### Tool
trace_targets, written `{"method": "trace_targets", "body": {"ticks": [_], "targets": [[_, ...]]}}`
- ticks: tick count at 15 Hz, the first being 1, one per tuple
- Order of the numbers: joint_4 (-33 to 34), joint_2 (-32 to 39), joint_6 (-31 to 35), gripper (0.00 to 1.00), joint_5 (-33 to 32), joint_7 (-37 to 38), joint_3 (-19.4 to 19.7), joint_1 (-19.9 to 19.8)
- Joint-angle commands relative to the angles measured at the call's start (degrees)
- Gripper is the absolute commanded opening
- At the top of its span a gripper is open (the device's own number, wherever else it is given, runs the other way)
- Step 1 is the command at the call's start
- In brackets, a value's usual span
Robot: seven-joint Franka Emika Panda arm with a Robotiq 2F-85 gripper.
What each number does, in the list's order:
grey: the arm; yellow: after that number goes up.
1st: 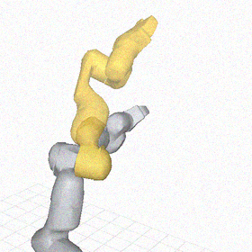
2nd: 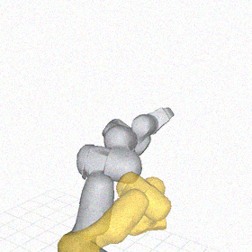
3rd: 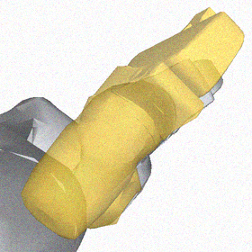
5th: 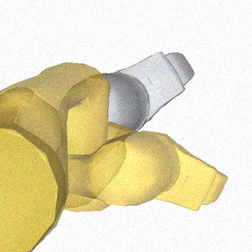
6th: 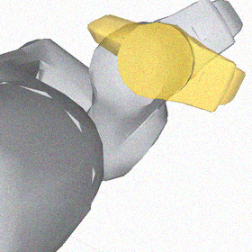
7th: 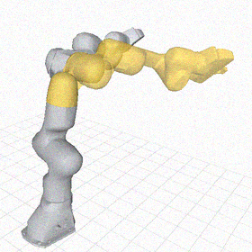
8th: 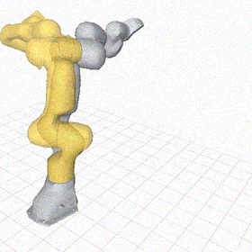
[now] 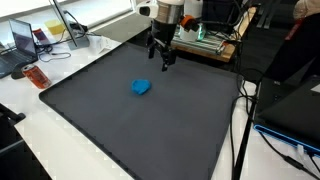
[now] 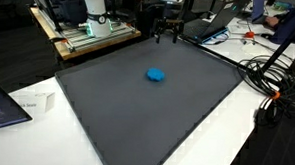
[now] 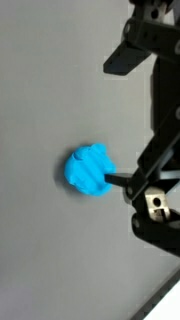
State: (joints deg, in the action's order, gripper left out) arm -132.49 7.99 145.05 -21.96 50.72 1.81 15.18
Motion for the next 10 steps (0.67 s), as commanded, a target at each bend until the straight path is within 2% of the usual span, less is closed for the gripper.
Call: {"method": "trace_targets", "body": {"ticks": [1,6,10], "targets": [[-7.62,-6.18,5.32,1.0,1.0,-7.23,-1.64,-3.99],[-13.35,-10.27,7.92,1.0,13.21,-28.38,-2.86,-8.33],[-15.29,-13.22,5.73,1.0,24.82,-45.81,-2.62,-9.62]]}}
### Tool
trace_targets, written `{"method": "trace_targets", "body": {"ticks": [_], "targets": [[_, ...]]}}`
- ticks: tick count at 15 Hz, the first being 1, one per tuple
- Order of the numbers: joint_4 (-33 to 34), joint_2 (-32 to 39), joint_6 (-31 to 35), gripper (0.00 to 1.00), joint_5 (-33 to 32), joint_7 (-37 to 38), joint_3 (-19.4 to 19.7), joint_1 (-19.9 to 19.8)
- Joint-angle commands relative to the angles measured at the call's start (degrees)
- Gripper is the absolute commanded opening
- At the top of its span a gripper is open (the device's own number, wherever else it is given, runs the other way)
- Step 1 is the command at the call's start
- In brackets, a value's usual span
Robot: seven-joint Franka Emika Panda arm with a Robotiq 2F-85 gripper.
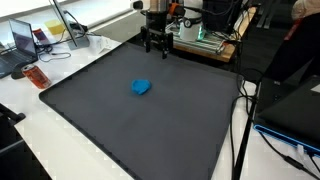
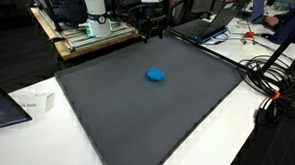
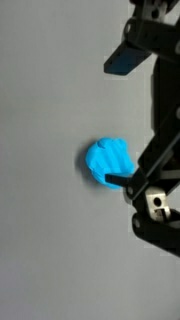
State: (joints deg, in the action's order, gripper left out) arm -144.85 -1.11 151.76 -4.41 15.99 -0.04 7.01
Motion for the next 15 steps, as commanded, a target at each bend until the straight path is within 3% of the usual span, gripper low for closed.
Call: {"method": "trace_targets", "body": {"ticks": [1,6,15], "targets": [[-3.15,-4.8,-1.67,1.0,10.22,-15.42,-0.63,-1.37],[-0.93,-6.58,-9.73,1.0,20.86,-36.29,2.49,-2.3],[7.04,-4.82,-27.2,1.0,22.11,-59.3,7.55,-6.17]]}}
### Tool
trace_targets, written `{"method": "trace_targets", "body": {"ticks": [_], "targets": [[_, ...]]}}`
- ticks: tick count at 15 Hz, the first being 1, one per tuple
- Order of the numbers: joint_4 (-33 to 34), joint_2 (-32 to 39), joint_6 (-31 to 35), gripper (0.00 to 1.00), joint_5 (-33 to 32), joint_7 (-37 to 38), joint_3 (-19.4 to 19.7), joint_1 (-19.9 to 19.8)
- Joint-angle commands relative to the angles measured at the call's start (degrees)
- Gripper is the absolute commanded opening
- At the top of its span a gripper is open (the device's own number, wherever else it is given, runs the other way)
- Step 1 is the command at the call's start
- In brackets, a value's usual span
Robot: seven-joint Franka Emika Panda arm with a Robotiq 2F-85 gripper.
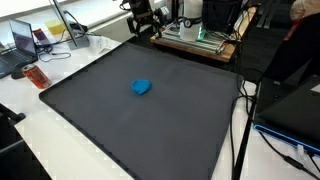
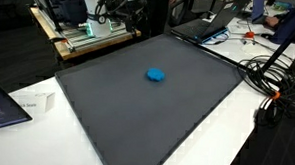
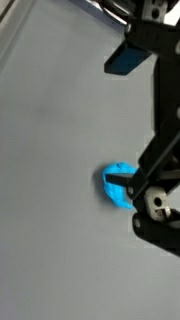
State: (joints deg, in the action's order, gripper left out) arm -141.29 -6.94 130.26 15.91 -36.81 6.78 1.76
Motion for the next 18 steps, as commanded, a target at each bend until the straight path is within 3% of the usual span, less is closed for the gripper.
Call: {"method": "trace_targets", "body": {"ticks": [1,8,18], "targets": [[4.83,1.52,-7.58,1.0,1.98,-8.52,0.88,-1.16],[16.27,8.07,-18.33,1.0,5.37,-15.5,0.91,-3.64],[33.41,20.67,-26.22,1.0,10.19,-11.28,-1.22,-8.59]]}}
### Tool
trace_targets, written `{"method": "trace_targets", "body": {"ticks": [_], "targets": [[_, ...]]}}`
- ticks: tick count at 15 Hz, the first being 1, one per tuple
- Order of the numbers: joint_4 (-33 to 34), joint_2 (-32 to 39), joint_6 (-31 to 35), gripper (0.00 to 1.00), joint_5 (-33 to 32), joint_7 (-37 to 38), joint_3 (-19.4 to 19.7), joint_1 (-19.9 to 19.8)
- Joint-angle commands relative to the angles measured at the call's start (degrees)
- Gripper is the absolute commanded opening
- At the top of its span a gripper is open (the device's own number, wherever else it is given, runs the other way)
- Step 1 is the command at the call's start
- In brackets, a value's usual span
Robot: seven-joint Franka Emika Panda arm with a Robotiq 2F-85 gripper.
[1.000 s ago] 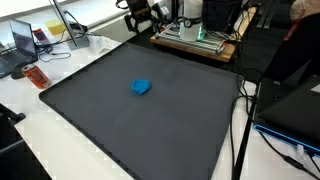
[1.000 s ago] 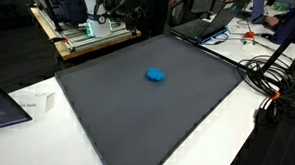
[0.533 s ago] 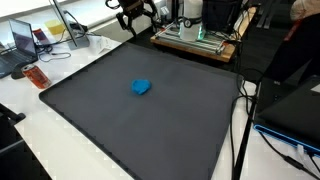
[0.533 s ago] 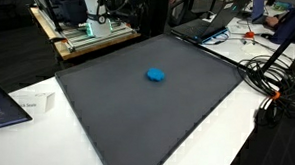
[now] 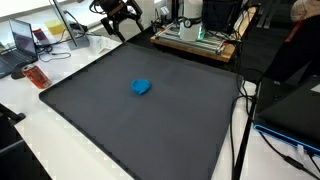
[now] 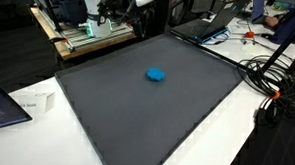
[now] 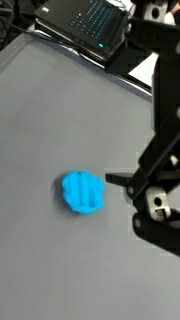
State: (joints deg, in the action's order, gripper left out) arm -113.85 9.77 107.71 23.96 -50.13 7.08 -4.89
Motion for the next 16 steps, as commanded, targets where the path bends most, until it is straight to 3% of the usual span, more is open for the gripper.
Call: {"method": "trace_targets", "body": {"ticks": [1,3,5,6,16], "targets": [[7.36,4.99,-4.05,1.0,2.46,3.84,-1.83,-2.15],[9.81,6.79,-5.49,1.0,2.66,6.35,-2.65,-2.46],[10.1,7.8,-0.41,1.0,3.98,14.06,-2.96,-1.99],[7.94,5.94,-1.81,1.0,1.53,9.61,-3.4,-2.57],[10.67,11.17,2.72,1.0,-0.43,18.47,-4.81,-1.41]]}}
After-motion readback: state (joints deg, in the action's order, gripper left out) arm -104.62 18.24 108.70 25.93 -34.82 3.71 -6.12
